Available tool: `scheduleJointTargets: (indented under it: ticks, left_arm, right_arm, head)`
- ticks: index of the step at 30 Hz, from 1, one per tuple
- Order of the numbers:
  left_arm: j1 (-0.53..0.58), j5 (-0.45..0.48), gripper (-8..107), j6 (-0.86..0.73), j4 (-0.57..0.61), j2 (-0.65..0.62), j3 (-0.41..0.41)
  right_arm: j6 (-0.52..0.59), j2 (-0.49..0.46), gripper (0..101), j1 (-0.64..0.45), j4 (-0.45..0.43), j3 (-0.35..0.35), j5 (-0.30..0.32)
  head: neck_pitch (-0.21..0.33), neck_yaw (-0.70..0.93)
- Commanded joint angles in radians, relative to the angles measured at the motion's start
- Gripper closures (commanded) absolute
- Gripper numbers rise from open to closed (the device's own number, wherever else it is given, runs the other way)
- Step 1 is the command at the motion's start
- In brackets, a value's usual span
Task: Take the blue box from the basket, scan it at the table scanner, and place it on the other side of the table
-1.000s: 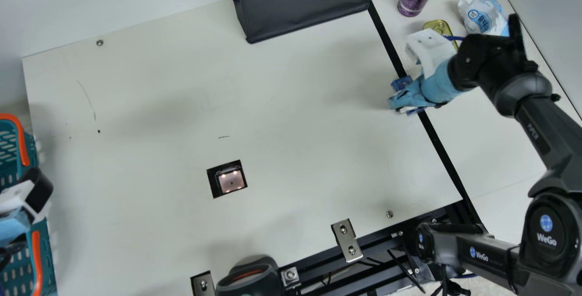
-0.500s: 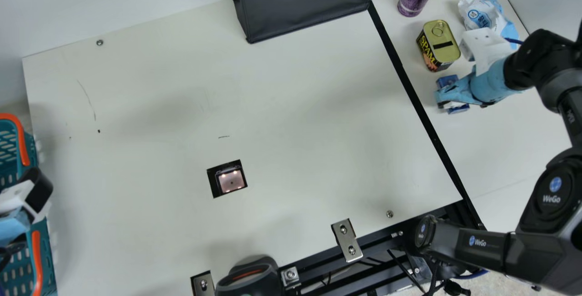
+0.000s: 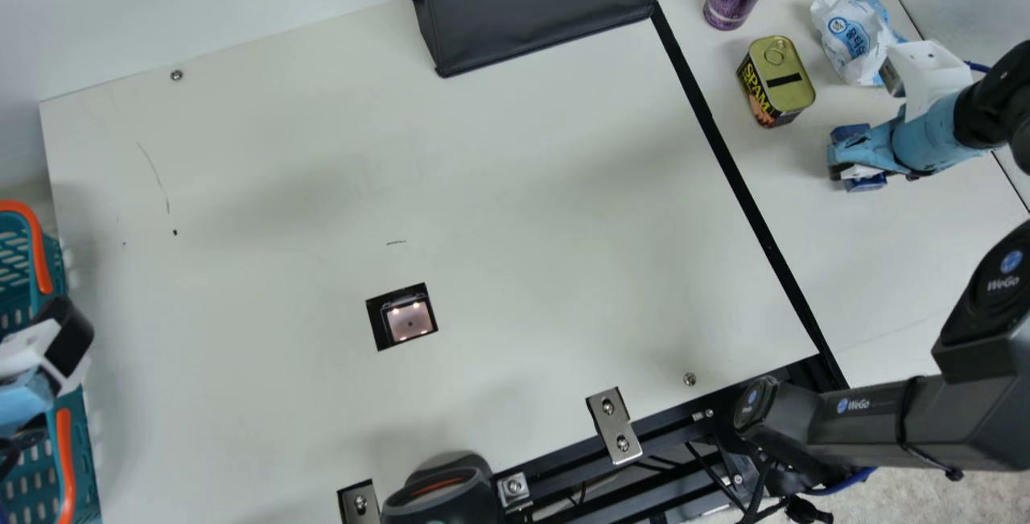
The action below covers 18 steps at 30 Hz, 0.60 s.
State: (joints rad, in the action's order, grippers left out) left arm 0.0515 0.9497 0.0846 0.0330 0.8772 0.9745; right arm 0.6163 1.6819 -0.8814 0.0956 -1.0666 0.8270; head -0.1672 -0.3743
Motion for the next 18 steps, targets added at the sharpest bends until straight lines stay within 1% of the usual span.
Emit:
scheduleJointTargets:
  ticks: [1, 18]
  left_arm:
    - [0.0, 0.0, 9, 0.0, 0.0, 0.0, 0.0]
    - [0.0, 0.0, 9, 0.0, 0.0, 0.0, 0.0]
  right_arm:
    - [0.0, 0.016, 101, -0.006, -0.007, -0.017, -0.001]
    - [-0.014, 0.143, 101, -0.029, -0.059, -0.151, -0.009]
  head:
    - [0.029, -0.002]
    - [0.029, -0.002]
